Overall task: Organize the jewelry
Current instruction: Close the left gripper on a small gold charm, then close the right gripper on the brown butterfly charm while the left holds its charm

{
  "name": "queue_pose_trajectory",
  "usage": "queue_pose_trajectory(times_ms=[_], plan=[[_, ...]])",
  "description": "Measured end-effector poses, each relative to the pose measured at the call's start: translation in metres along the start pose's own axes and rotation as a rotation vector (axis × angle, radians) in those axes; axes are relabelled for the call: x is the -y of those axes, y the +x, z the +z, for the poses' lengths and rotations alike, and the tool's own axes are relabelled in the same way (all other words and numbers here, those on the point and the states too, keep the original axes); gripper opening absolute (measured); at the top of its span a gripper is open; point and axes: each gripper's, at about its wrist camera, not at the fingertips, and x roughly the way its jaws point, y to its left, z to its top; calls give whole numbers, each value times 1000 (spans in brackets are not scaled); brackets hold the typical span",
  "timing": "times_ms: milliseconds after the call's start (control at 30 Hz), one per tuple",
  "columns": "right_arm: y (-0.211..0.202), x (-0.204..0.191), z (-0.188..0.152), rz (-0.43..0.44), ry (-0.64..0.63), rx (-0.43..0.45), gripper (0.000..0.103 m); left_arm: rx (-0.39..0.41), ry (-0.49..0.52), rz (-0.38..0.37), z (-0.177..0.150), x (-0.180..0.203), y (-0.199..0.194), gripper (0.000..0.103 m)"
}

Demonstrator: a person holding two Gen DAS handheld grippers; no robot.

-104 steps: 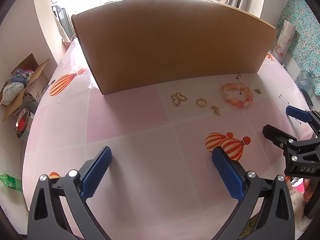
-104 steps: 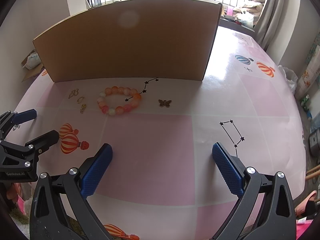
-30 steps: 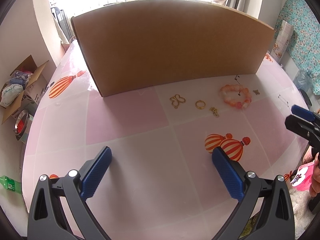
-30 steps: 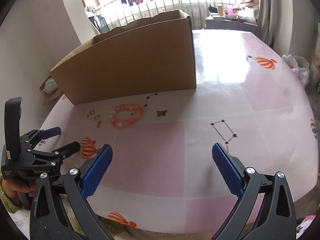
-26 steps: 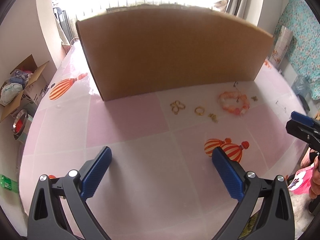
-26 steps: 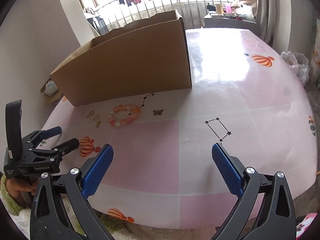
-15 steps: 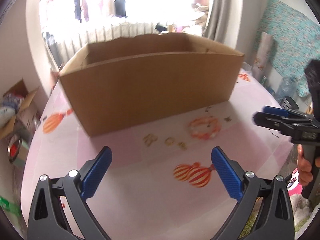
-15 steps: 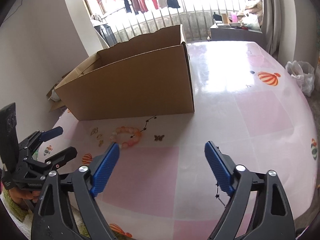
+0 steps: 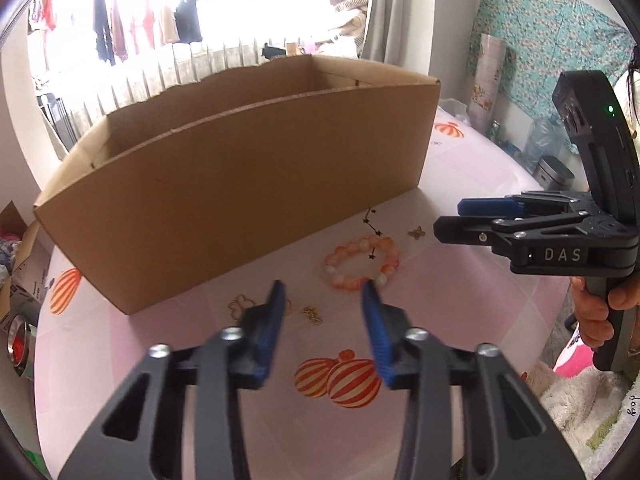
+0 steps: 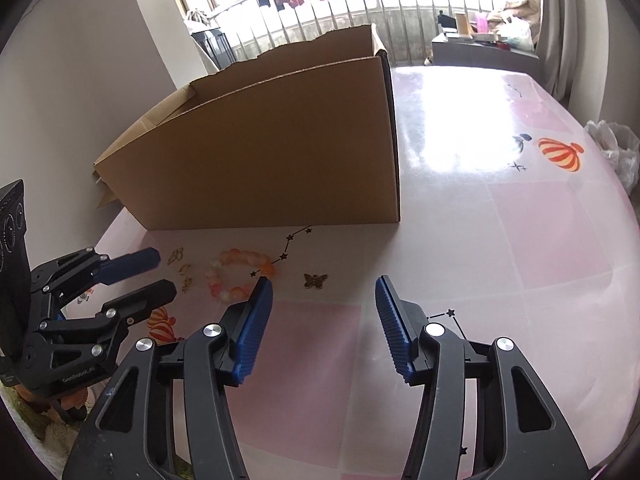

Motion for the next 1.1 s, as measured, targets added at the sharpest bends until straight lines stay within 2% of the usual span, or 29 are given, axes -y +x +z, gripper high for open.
queue_pose_trajectory(times_ms=[133,200,333,633,933,1000,1100], plan=[[3,1,0,3,7,-9,50,-37,9,3,1,1,7,13],[3,2,1,2,10,-12,50,-56,6,0,1,-1,13,11],[4,4,-1,2,17,-13,50,-90,-2,12,1,-4,17,10],[4,4,-1,2,24,-15,50,-110,-30,-10,-1,-12,16,10],[2,3,-2,-4,24,-7,50,-95,-36,-9,0,-16,25,9],[1,4,-2,-8,25,-3,49,-89,-14,12,0,-14,25,4],[-1,5,-2,-12,19,-1,45,-83,-6,15,-2,-12,23,2]])
